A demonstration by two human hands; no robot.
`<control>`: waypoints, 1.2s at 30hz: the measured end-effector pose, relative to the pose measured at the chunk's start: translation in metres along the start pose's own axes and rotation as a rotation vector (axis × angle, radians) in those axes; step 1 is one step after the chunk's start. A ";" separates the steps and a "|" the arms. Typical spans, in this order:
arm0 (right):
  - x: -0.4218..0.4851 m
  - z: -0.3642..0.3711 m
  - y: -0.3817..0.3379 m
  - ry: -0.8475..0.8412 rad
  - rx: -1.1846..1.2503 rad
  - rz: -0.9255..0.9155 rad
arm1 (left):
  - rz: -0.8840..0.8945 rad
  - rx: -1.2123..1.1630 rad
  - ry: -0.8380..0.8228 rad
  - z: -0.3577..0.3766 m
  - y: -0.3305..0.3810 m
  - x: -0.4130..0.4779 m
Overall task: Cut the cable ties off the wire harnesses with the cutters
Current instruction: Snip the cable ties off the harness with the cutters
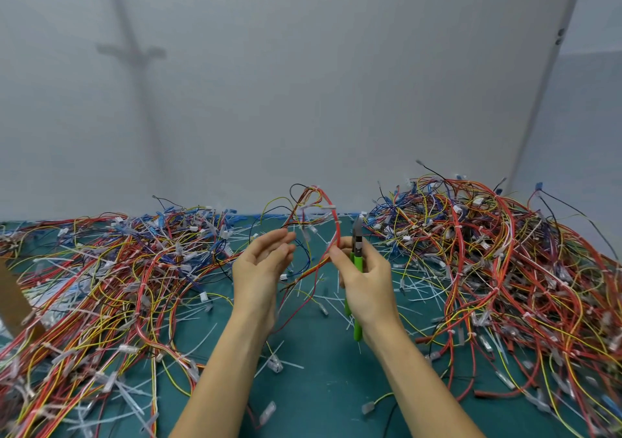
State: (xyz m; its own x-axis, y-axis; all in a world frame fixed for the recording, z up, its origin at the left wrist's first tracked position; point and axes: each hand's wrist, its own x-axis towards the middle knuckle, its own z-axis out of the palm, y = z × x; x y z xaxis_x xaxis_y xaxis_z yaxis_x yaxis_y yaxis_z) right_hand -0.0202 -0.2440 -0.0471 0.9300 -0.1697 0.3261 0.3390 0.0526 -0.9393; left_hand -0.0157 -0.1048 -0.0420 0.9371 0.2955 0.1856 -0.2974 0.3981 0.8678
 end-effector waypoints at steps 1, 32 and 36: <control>0.001 -0.002 -0.001 0.022 0.014 -0.006 | -0.006 0.011 0.029 -0.003 0.001 0.002; 0.016 -0.023 -0.003 -0.016 -0.038 0.023 | -0.230 0.033 -0.349 0.010 -0.012 -0.010; 0.011 -0.015 0.000 -0.142 -0.159 0.056 | -0.311 -0.136 -0.216 0.007 -0.012 -0.003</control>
State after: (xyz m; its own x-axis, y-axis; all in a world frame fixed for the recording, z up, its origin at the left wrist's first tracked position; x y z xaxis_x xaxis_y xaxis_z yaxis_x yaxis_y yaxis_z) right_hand -0.0120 -0.2606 -0.0450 0.9611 -0.0297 0.2745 0.2704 -0.0998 -0.9576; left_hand -0.0134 -0.1165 -0.0499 0.9987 -0.0410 0.0294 -0.0017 0.5553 0.8317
